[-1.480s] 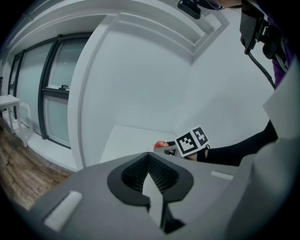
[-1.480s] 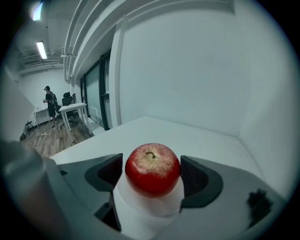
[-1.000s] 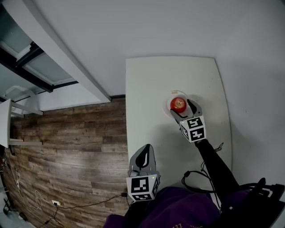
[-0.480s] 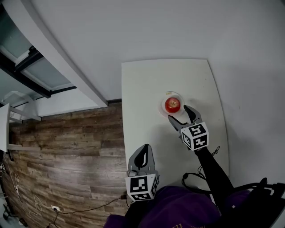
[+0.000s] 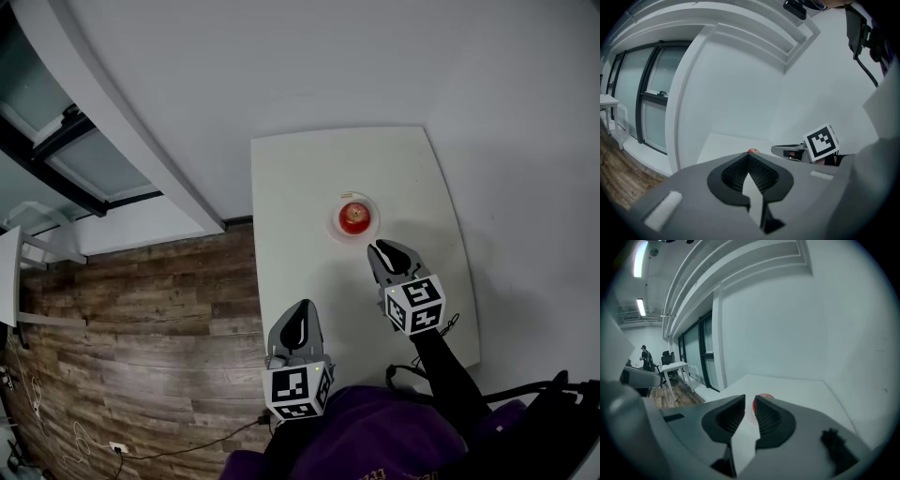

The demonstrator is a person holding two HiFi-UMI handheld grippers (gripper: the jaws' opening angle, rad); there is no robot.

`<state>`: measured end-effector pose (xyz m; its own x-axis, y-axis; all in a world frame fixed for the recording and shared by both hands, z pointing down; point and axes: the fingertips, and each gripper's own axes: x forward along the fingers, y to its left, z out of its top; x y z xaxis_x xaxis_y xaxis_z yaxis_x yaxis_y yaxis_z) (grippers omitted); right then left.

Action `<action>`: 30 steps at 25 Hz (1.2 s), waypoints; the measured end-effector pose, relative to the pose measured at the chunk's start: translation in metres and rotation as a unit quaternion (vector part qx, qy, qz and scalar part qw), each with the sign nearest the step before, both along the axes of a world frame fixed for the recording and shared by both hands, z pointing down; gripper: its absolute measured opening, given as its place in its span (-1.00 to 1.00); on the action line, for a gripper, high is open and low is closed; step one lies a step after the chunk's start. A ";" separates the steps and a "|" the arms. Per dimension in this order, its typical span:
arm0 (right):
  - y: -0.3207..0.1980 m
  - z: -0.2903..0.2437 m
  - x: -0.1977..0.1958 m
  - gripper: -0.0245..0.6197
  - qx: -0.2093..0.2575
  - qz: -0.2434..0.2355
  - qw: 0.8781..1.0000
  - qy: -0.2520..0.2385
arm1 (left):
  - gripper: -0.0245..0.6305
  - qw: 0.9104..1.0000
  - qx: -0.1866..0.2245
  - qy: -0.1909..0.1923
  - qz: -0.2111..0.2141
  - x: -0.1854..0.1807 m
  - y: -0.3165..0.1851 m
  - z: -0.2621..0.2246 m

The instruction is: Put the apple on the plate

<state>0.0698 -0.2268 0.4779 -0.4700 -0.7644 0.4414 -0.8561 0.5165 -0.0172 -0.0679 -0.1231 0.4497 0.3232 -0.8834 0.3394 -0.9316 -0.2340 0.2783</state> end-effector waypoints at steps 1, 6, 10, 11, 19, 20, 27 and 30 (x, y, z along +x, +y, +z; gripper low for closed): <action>0.004 -0.003 0.001 -0.72 0.003 0.002 1.000 0.000 | -0.91 1.000 0.002 0.000 0.000 0.000 0.001 -0.002; 0.019 -0.010 0.007 -0.88 0.008 0.014 1.000 -0.004 | -0.91 1.000 0.010 0.000 0.001 0.001 0.009 -0.007; 0.030 -0.015 0.007 -0.89 0.011 0.014 1.000 -0.005 | -0.91 1.000 0.015 0.000 0.002 0.004 0.013 -0.011; 0.032 -0.017 0.007 -0.89 0.013 0.013 1.000 -0.004 | -0.91 1.000 0.017 0.001 0.003 0.004 0.014 -0.012; 0.046 -0.028 0.005 -0.89 0.023 0.011 1.000 -0.005 | -0.91 1.000 0.026 -0.001 0.010 0.010 0.019 -0.020; 0.046 -0.029 0.005 -0.89 0.024 0.011 1.000 -0.005 | -0.91 1.000 0.027 -0.001 0.011 0.010 0.020 -0.021; 0.048 -0.035 0.008 -0.89 0.032 0.016 0.999 -0.004 | -0.91 0.999 0.030 -0.001 0.015 0.013 0.024 -0.023; 0.047 -0.036 0.009 -0.89 0.034 0.018 0.999 -0.004 | -0.91 0.999 0.030 -0.001 0.017 0.014 0.025 -0.022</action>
<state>0.0790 -0.1799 0.4421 -0.4449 -0.8090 0.3841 -0.8744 0.4851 0.0090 -0.0534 -0.0981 0.4279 0.3533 -0.8903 0.2873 -0.9230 -0.2818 0.2620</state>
